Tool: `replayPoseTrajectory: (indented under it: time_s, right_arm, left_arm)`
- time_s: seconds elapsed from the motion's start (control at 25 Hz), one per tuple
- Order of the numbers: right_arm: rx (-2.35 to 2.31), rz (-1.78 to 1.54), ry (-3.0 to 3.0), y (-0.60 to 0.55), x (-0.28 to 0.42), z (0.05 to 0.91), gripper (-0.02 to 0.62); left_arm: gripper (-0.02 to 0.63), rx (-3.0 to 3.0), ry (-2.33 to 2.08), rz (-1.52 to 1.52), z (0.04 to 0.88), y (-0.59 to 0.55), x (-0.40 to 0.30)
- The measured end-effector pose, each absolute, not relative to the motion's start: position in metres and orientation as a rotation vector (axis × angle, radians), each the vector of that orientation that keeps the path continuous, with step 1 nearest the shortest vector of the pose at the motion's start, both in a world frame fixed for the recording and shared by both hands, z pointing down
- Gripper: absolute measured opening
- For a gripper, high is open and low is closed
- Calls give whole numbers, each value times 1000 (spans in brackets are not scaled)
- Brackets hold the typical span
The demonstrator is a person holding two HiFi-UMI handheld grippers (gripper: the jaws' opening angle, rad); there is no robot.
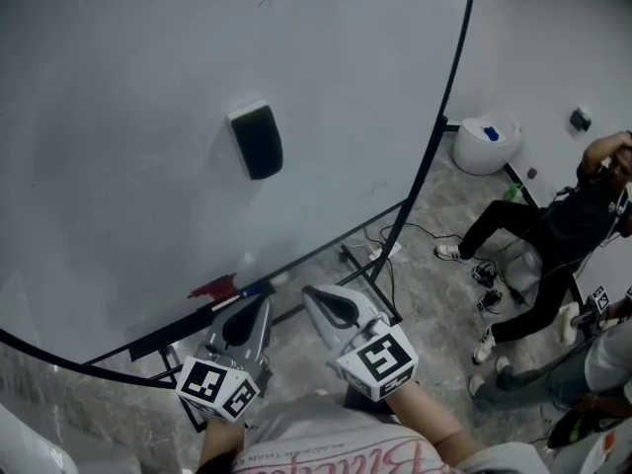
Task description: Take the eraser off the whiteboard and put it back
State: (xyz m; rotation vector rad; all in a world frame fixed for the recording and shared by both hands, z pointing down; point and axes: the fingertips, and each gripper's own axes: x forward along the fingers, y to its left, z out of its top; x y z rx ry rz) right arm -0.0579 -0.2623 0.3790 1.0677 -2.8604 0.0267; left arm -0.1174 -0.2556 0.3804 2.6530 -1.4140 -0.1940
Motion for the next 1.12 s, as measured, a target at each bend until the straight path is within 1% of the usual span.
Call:
replayPoseTrajectory:
  time_s: [0.48, 1.12]
  right_arm:
    - [1021, 84, -2857, -243, -61, 393, 0]
    - [1011, 49, -2867, -243, -67, 387, 0]
  left_arm:
    - [-2, 2659, -1393, -201, 378, -250, -113]
    - [-2, 2664, -1379, -205, 378, -250, -114]
